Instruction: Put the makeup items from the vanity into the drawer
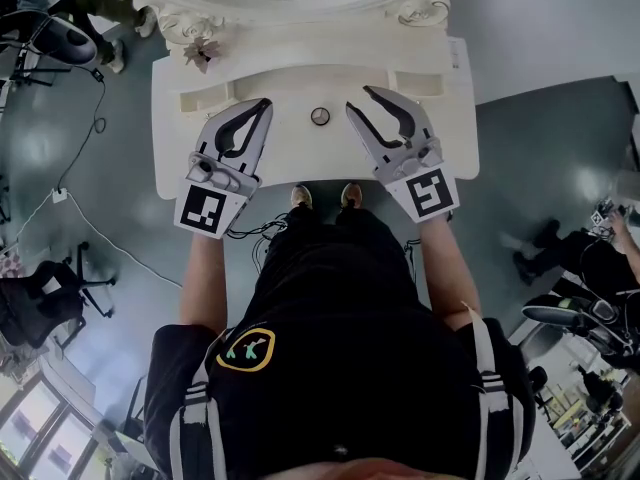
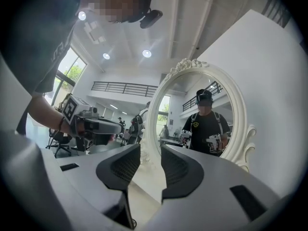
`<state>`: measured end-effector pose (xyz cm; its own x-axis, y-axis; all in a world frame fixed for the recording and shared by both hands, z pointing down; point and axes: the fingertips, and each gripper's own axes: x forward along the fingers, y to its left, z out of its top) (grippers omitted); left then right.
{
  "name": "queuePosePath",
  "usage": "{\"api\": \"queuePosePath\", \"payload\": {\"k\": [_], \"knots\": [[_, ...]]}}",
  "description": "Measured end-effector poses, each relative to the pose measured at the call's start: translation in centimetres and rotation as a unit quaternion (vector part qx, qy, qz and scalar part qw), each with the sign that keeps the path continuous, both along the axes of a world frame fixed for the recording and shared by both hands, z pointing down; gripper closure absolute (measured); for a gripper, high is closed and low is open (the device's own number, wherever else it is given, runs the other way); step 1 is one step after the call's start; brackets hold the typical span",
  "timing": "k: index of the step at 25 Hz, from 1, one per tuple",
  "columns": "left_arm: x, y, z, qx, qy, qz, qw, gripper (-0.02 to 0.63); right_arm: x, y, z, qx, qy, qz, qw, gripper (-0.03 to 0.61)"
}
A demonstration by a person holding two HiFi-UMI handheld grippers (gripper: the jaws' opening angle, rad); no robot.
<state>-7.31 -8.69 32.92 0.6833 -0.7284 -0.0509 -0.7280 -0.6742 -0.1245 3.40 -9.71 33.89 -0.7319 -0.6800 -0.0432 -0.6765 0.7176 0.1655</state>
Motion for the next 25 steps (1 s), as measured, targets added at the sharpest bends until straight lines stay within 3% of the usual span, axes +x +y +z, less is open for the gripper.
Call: {"api": "queuePosePath", "payload": {"k": [7, 13, 25], "knots": [[0.0, -0.1, -0.1, -0.003, 0.000, 0.000, 1.0000, 0.595, -0.4, 0.0, 0.0, -0.007, 0.000, -0.014, 1.000, 0.224], [-0.2, -0.2, 0.1, -0.003, 0.002, 0.000, 1.0000, 0.595, -1.0, 0.0, 0.4, -0.009, -0.001, -0.019, 1.000, -0.017], [-0.6, -0.4, -0.1, -0.004, 0.002, -0.005, 1.0000, 0.595, -1.4, -0.3, 0.8, -0.009, 0.010, -0.025, 1.000, -0.020]]}}
